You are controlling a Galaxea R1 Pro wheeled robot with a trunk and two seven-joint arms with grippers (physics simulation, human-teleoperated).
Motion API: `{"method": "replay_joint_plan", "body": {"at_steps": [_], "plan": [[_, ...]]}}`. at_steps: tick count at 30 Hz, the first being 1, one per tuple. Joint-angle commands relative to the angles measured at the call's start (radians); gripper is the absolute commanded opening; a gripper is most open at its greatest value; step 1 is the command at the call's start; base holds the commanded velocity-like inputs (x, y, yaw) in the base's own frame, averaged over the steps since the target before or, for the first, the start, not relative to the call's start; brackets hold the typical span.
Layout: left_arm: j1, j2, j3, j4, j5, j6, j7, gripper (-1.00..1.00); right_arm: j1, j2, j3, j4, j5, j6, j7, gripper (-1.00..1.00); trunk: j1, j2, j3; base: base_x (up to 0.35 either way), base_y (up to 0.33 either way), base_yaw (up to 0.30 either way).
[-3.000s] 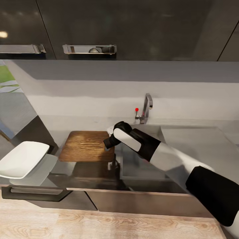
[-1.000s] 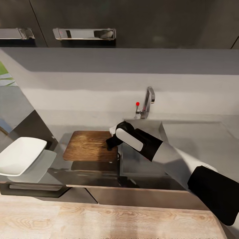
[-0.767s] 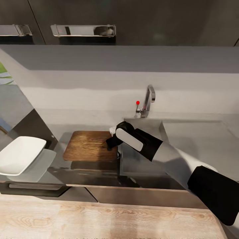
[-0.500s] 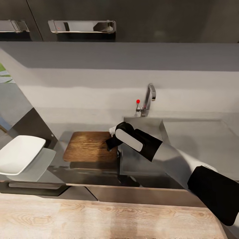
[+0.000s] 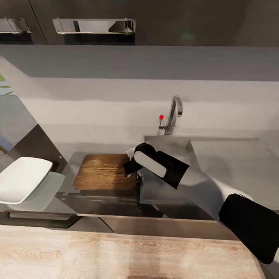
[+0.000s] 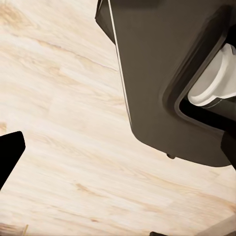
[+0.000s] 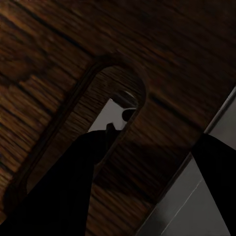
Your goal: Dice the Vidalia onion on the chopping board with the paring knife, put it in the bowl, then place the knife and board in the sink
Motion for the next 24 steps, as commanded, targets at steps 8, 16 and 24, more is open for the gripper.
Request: {"method": "replay_joint_plan", "body": {"at_steps": [8,16,24], "plan": [[-0.001,0.001,0.003,0.003,0.011,-0.006,-0.009,1.0,-0.001,-0.003,0.002,-0.001,-0.01,0.0,-0.011,-1.0,0.001,-0.002,-0.001,0.087,0.0,0.0],[-0.001,0.001,0.003,0.003,0.011,-0.006,-0.009,1.0,-0.001,-0.003,0.002,-0.001,-0.01,-0.001,-0.011,-1.0,0.001,-0.002,-0.001,0.034,0.0,0.0],[-0.001,0.001,0.003,0.003,0.011,-0.005,-0.009,1.0,-0.001,-0.003,0.002,-0.001,-0.01,-0.002,-0.011,-1.0,0.001,-0.002,-0.001,0.002,0.068,0.0]]}}
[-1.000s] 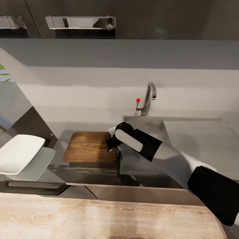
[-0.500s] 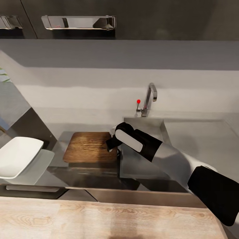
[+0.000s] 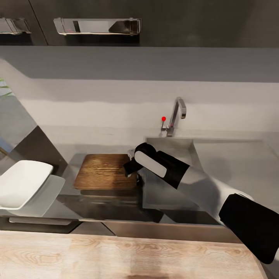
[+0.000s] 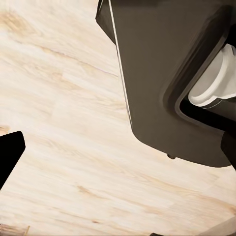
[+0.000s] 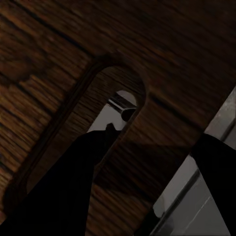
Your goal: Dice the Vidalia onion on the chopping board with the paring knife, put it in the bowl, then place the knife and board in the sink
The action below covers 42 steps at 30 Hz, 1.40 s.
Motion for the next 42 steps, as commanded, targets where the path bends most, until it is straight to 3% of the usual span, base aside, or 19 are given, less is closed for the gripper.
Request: {"method": "replay_joint_plan", "body": {"at_steps": [1,12,34,42], "plan": [[-0.001,0.001,0.003,0.003,0.011,-0.004,-0.009,1.0,-0.001,0.0,0.002,0.0,-0.011,0.0,-0.011,-1.0,0.001,-0.002,-0.001,0.0,0.191,0.0],[-0.001,0.0,0.003,0.003,0.011,-0.005,-0.009,1.0,-0.001,0.0,0.002,0.0,-0.011,0.0,-0.011,-1.0,0.001,-0.002,-0.001,0.0,0.184,0.0],[-0.001,-0.001,0.003,0.003,0.011,-0.005,-0.009,1.0,0.001,-0.018,0.005,0.001,-0.009,0.0,-0.011,-1.0,0.001,-0.002,-0.001,0.0,0.004,0.0],[-0.001,-0.001,0.003,0.003,0.011,-0.004,-0.009,1.0,0.003,-0.02,0.026,0.001,-0.008,-0.001,-0.011,-1.0,0.001,-0.002,-0.001,0.0,0.0,0.0]]}}
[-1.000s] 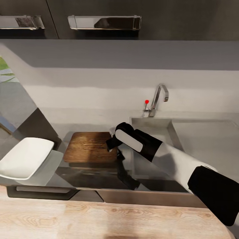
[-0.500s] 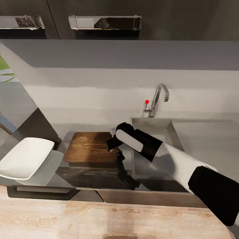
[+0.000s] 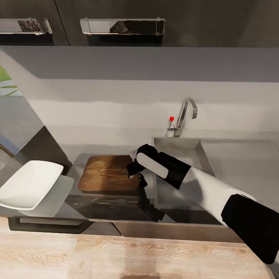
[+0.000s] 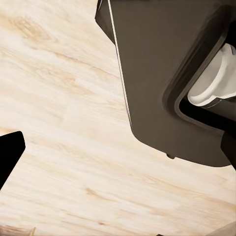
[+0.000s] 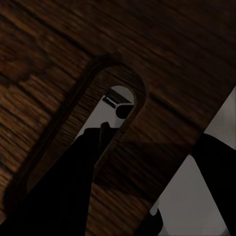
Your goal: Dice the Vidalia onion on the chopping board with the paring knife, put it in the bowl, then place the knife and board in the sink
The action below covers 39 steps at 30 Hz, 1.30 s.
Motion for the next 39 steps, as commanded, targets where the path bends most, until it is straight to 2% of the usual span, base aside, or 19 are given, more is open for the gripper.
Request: {"method": "replay_joint_plan", "body": {"at_steps": [1,39], "plan": [[-0.001,0.0,0.003,0.003,0.011,-0.005,-0.009,1.0,-0.001,0.0,0.003,-0.001,-0.012,-0.002,-0.01,-1.0,0.001,-0.002,-0.001,0.0,0.0,0.0],[-0.001,0.0,0.003,0.003,0.011,-0.004,-0.009,1.0,0.0,0.001,0.011,-0.001,-0.012,-0.003,-0.009,-1.0,0.001,-0.002,-0.001,0.0,0.0,0.0]]}}
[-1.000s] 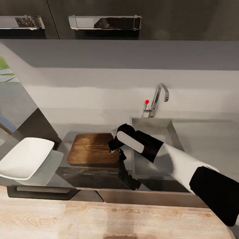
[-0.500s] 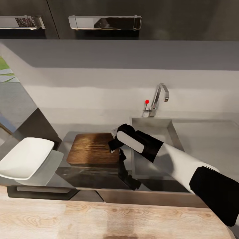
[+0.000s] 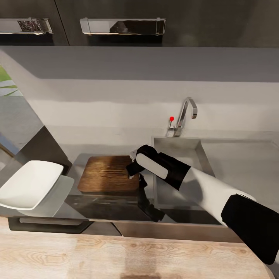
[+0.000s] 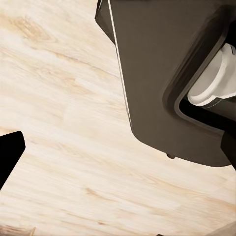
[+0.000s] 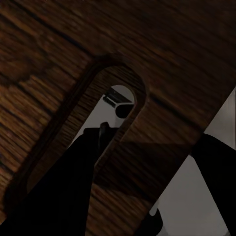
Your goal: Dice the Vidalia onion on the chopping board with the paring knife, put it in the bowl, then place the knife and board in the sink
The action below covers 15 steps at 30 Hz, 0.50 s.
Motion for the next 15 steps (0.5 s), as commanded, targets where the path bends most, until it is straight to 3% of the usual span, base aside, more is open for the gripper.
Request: {"method": "replay_joint_plan", "body": {"at_steps": [1,4,5,15], "plan": [[-0.001,0.0,0.003,0.003,0.011,-0.004,-0.009,1.0,-0.002,0.0,0.002,-0.001,-0.012,-0.001,-0.011,-1.0,0.001,-0.002,-0.001,0.0,0.0,0.0],[-0.001,0.0,0.003,0.003,0.011,-0.004,-0.009,1.0,-0.002,0.0,0.002,-0.001,-0.012,-0.001,-0.011,-1.0,0.001,-0.002,-0.001,0.0,0.0,0.0],[-0.001,0.0,0.003,0.003,0.011,-0.004,-0.009,1.0,-0.002,0.0,0.002,-0.001,-0.012,-0.001,-0.011,1.0,0.001,-0.002,-0.001,0.0,0.0,0.0],[-0.001,0.0,0.003,0.003,0.011,-0.004,-0.009,1.0,-0.002,0.0,0.002,0.0,-0.012,0.0,-0.011,1.0,0.001,-0.002,-0.001,0.0,0.0,0.0]]}}
